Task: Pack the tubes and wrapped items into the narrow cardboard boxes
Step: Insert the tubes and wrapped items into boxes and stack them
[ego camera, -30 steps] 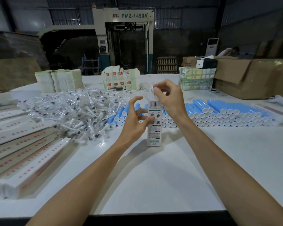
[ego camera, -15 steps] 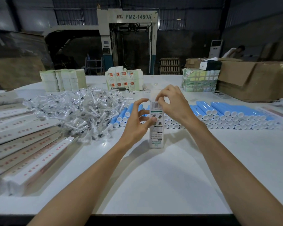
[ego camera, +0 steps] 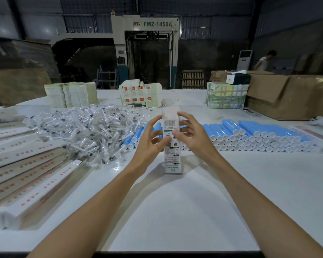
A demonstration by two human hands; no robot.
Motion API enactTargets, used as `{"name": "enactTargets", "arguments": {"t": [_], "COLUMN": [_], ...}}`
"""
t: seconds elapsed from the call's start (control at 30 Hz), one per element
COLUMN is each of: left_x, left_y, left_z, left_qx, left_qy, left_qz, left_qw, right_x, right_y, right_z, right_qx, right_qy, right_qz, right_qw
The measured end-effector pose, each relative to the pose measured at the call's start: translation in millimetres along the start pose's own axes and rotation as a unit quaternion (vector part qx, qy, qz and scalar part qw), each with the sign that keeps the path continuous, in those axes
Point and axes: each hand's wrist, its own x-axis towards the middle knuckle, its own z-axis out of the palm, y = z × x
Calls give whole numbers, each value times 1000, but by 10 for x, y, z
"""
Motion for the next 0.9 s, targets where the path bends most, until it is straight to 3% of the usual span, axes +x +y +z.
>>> {"name": "enactTargets", "arguments": {"t": [0.37, 0.53, 0.63, 0.77, 0.9], "left_x": [4, 5, 26, 29, 11], "left_y": [109, 13, 9, 38, 24], "left_z": [-108, -151, -189, -148, -108], "left_qx": [-20, 6, -13, -20, -14], "left_qy": [-60, -76, -82, -114, -132], "left_qz": [-15, -33, -49, -60, -74], "left_qw": [998, 997, 995, 991, 988], "right_x": [-13, -45, -40, 7, 17], "right_y": [-49, 20, 6, -13, 51], "right_z": [-106, -130, -106, -136, -208], "right_qx": [124, 105, 122, 163, 96], "right_qy": [-60, -112, -84, 29, 22], "right_qz": [5, 52, 58, 73, 67], "right_qw": [990, 987, 987, 983, 993]}}
